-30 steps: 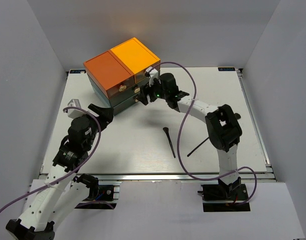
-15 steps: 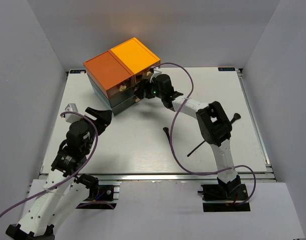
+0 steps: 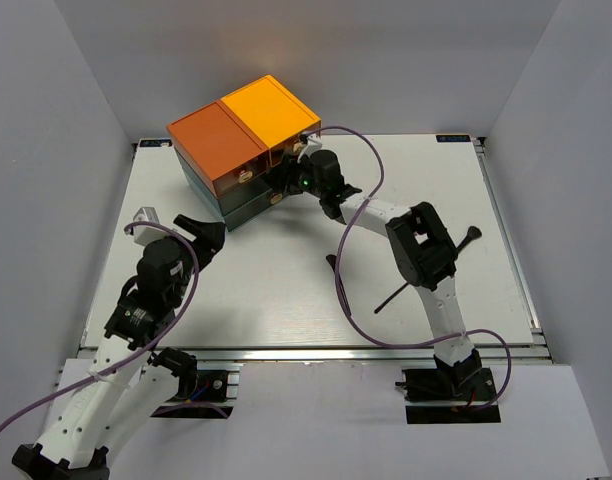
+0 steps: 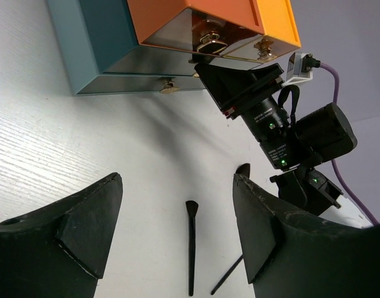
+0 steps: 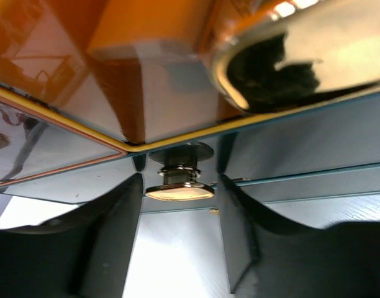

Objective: Organize the makeup

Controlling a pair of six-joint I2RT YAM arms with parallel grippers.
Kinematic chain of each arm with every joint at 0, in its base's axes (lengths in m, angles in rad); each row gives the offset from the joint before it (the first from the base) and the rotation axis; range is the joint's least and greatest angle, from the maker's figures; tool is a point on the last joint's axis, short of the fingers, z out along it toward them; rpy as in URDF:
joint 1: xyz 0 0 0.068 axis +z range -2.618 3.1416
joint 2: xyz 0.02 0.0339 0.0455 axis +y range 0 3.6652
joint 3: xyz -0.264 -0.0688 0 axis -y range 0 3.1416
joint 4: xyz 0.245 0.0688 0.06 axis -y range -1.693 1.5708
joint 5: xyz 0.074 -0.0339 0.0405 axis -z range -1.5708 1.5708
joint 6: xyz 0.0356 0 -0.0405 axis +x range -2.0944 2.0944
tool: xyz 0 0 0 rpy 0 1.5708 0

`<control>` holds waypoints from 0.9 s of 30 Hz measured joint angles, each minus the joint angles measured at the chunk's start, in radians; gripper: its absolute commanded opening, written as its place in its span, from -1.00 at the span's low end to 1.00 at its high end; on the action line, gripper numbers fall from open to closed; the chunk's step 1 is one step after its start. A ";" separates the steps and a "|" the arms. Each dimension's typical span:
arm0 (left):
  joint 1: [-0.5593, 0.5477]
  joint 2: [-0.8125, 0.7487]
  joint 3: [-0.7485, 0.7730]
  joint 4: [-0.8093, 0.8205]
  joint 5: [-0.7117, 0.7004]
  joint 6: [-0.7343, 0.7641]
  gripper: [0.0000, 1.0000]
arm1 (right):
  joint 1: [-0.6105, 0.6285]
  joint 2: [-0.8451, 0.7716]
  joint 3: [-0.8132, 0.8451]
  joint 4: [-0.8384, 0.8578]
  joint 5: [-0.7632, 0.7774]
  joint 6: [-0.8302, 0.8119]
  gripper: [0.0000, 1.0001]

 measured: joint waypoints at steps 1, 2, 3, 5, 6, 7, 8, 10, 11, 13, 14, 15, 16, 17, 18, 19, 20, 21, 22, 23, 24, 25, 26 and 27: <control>0.000 0.003 0.000 -0.004 -0.001 0.001 0.62 | 0.000 0.004 0.000 0.004 -0.003 0.002 0.05; 0.000 0.005 0.001 -0.006 -0.003 0.001 0.62 | 0.000 0.008 0.000 0.008 -0.009 0.008 0.02; 0.000 0.008 0.002 -0.008 -0.003 0.002 0.62 | -0.001 0.011 0.000 0.015 -0.018 0.020 -0.05; 0.000 0.012 0.002 -0.007 -0.003 0.003 0.62 | -0.001 0.014 0.000 0.022 -0.022 0.026 -0.22; 0.000 0.013 0.002 -0.007 -0.003 0.003 0.62 | -0.003 0.014 -0.001 0.026 -0.026 0.028 -0.35; 0.000 0.015 0.002 -0.007 -0.003 0.003 0.62 | -0.003 0.014 -0.005 0.031 -0.030 0.028 -0.41; 0.000 0.017 0.002 -0.006 -0.003 0.003 0.62 | -0.003 0.014 -0.015 0.050 -0.032 0.028 -0.47; 0.000 0.019 0.002 -0.004 -0.003 0.003 0.62 | -0.004 0.014 -0.042 0.096 -0.035 0.028 -0.57; 0.000 0.019 0.002 -0.002 -0.003 0.003 0.62 | -0.004 0.014 -0.056 0.121 -0.035 0.028 -0.58; 0.000 0.019 0.002 0.005 0.001 0.003 0.62 | -0.004 0.003 -0.101 0.173 -0.031 0.027 -0.59; 0.000 0.019 0.002 0.009 0.005 0.005 0.62 | -0.005 -0.014 -0.134 0.193 -0.032 0.028 -0.59; 0.000 0.021 0.002 0.016 0.012 0.007 0.63 | -0.007 -0.036 -0.172 0.205 -0.034 0.025 -0.60; 0.000 0.023 0.001 0.027 0.021 0.010 0.63 | -0.008 -0.067 -0.220 0.217 -0.035 0.024 -0.60; 0.000 0.025 0.000 0.041 0.031 0.011 0.63 | -0.010 -0.097 -0.261 0.222 -0.037 0.023 -0.59; 0.000 0.028 -0.003 0.059 0.042 0.014 0.63 | -0.014 -0.132 -0.309 0.222 -0.040 0.021 -0.58; 0.000 0.033 -0.006 0.075 0.055 0.017 0.63 | -0.016 -0.167 -0.355 0.223 -0.046 0.019 -0.57; 0.000 0.039 -0.010 0.094 0.070 0.019 0.63 | -0.020 -0.198 -0.399 0.225 -0.051 0.018 -0.51; 0.000 0.047 -0.016 0.115 0.084 0.021 0.64 | -0.023 -0.232 -0.444 0.224 -0.059 0.017 -0.48; 0.000 0.056 -0.021 0.132 0.101 0.024 0.64 | -0.026 -0.258 -0.476 0.226 -0.064 0.016 -0.45; 0.000 0.068 -0.023 0.146 0.117 0.027 0.65 | -0.028 -0.292 -0.521 0.224 -0.069 0.016 -0.37; 0.000 0.083 -0.026 0.166 0.133 0.031 0.65 | -0.031 -0.320 -0.557 0.224 -0.073 0.014 -0.34; 0.000 0.098 -0.028 0.185 0.152 0.036 0.65 | -0.032 -0.344 -0.587 0.224 -0.077 0.010 -0.29; 0.000 0.114 -0.028 0.200 0.168 0.041 0.66 | -0.034 -0.363 -0.614 0.224 -0.080 0.006 -0.06; 0.000 0.131 -0.028 0.214 0.185 0.045 0.66 | -0.034 -0.377 -0.633 0.223 -0.084 0.004 0.24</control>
